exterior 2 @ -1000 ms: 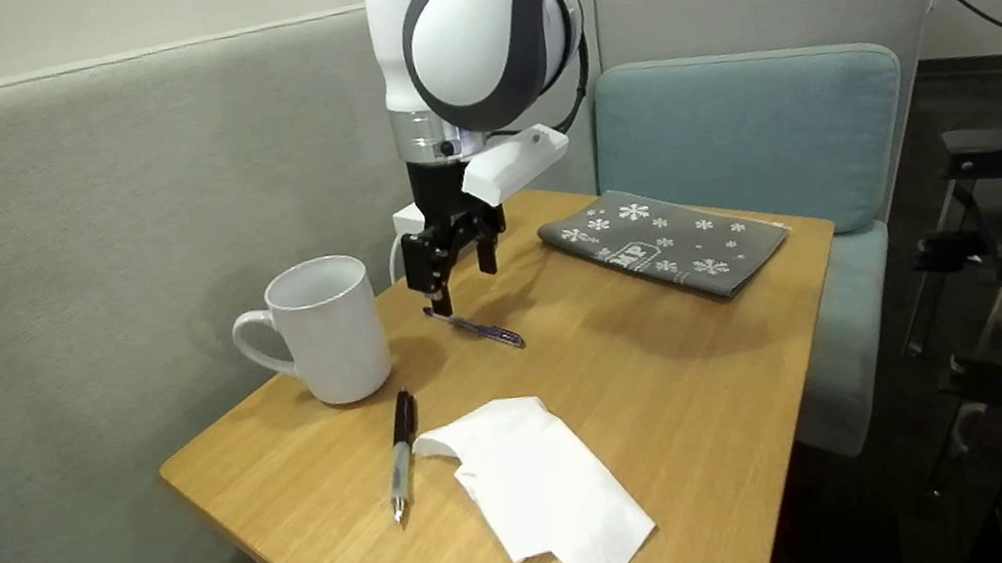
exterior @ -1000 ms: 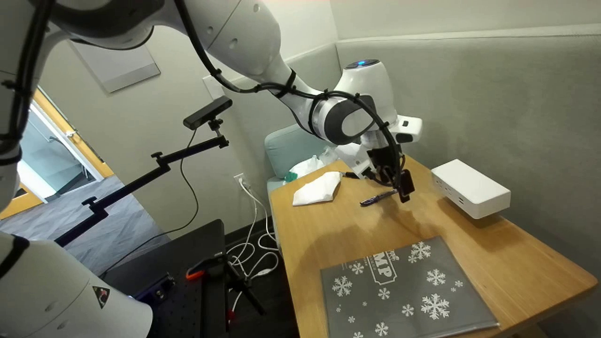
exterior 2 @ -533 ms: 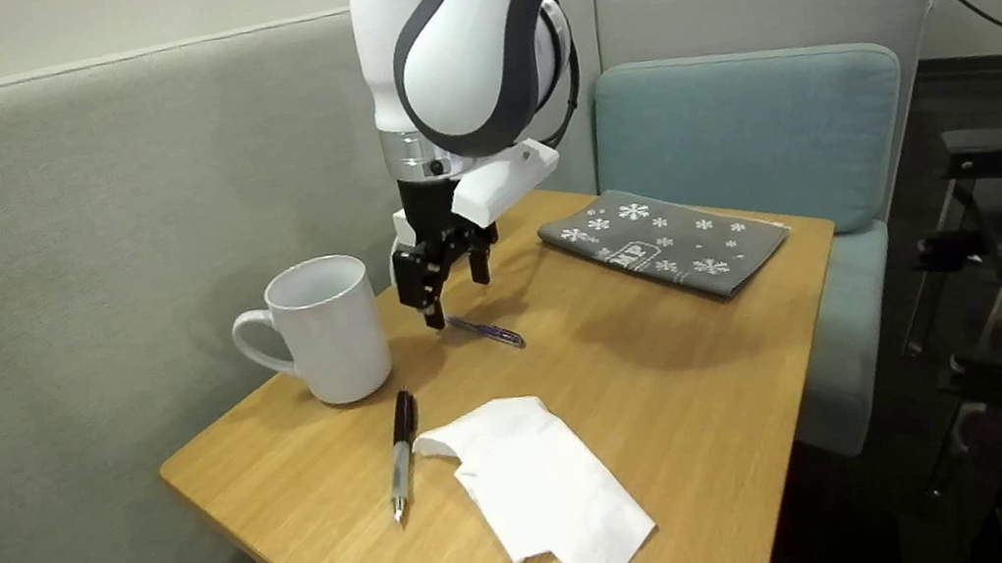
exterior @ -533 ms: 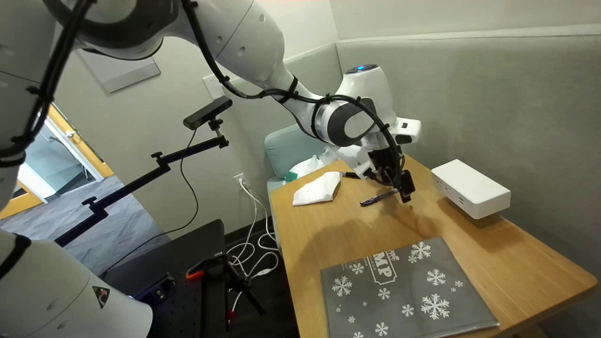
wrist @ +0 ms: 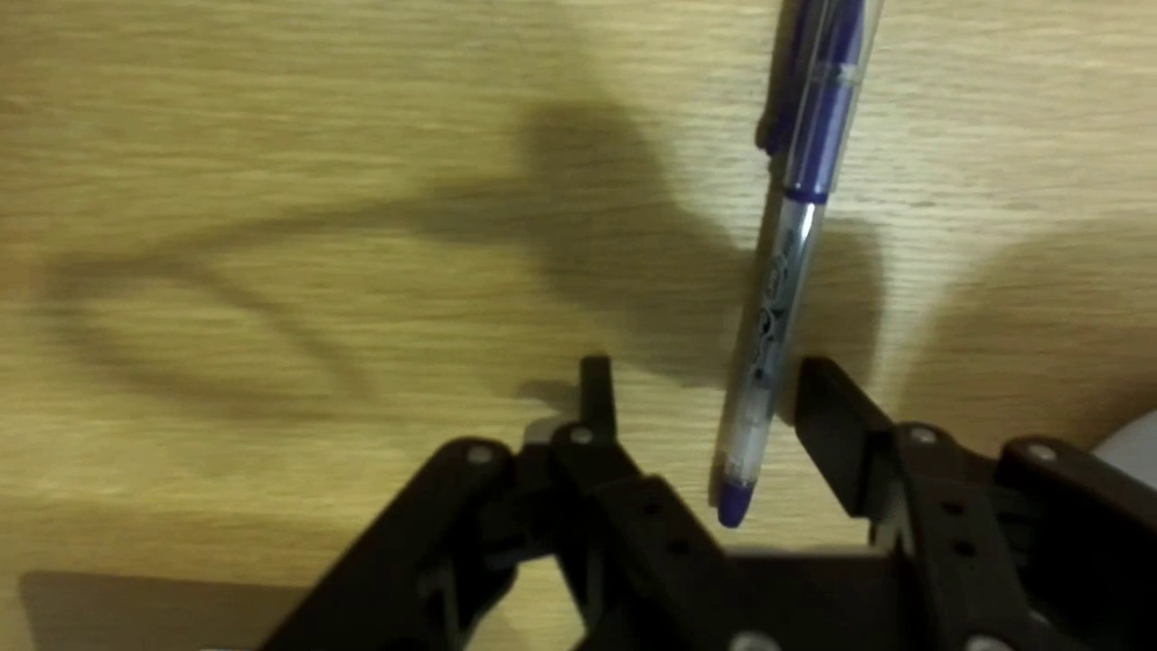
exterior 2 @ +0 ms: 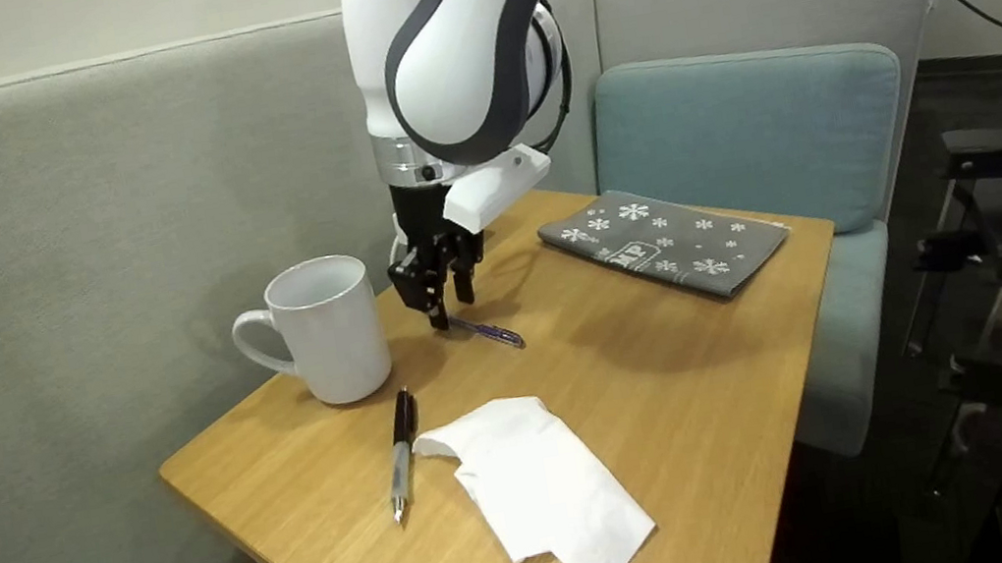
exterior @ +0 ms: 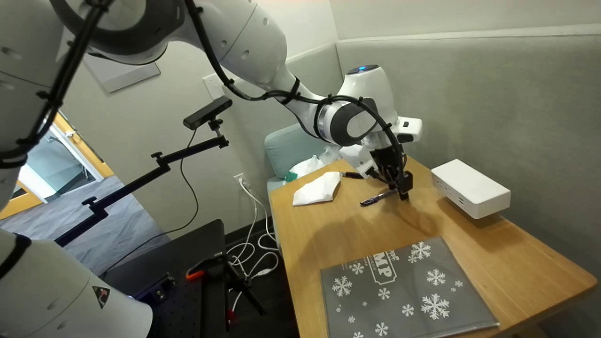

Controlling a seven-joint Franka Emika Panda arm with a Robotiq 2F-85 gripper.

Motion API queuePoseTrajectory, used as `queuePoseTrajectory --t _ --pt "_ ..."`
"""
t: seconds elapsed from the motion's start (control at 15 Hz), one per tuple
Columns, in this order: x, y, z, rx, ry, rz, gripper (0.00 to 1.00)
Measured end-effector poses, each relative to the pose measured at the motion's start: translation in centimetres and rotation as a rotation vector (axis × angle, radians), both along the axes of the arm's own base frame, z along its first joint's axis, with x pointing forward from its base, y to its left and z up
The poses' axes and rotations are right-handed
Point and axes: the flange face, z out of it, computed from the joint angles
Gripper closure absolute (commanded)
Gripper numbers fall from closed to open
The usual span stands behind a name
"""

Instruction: Move the blue pen to the right

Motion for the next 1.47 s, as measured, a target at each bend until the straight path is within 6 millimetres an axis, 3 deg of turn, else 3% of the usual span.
queuePoseTrajectory --t 0.2,0.8,1.07,1.47 --pt "0.3 0.1 0.3 0.001 -0.008 0.001 1.00" --pt "0.3 -0.4 0.6 0.005 -0.010 -0.045 0.97" --pt "-1.1 -3.8 3.5 -0.004 -0.012 -0.182 0.97" --pt "-5.5 -11.4 8.2 0.037 -0.021 -0.458 0.97"
